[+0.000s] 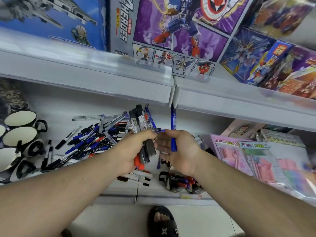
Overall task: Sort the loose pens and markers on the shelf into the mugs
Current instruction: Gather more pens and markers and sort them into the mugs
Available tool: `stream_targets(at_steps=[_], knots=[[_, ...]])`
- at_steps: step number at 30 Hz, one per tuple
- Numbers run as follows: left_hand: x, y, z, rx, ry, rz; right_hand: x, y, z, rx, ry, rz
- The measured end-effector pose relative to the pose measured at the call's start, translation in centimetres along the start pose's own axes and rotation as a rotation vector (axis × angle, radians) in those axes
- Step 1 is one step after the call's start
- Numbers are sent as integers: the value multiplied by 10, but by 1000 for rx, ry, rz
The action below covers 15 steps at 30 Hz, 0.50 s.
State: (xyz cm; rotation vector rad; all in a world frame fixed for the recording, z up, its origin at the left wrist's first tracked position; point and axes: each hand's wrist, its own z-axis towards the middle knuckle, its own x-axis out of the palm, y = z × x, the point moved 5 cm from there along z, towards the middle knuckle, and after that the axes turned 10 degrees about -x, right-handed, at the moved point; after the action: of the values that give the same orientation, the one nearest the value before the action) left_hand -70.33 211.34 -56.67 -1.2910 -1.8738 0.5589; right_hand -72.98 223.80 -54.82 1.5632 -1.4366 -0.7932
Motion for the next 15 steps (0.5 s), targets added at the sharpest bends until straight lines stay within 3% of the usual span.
stream_targets(at_steps=[2,6,8,12,15], knots=[[-3,1,8,-37,-12,-37,-23,-4,-1,53,-81,-84],[12,9,11,-108,42,-27,-36,-5,-15,97,-22,-90],[17,16,12,-115,46,33,-37,-3,-19,40,-44,-104],[12,18,15,-74,23,111,-51,19,-14,-196,-144,-417],[2,13,17,-52,-23,109,-72,43,-9,-326,-210,-493]])
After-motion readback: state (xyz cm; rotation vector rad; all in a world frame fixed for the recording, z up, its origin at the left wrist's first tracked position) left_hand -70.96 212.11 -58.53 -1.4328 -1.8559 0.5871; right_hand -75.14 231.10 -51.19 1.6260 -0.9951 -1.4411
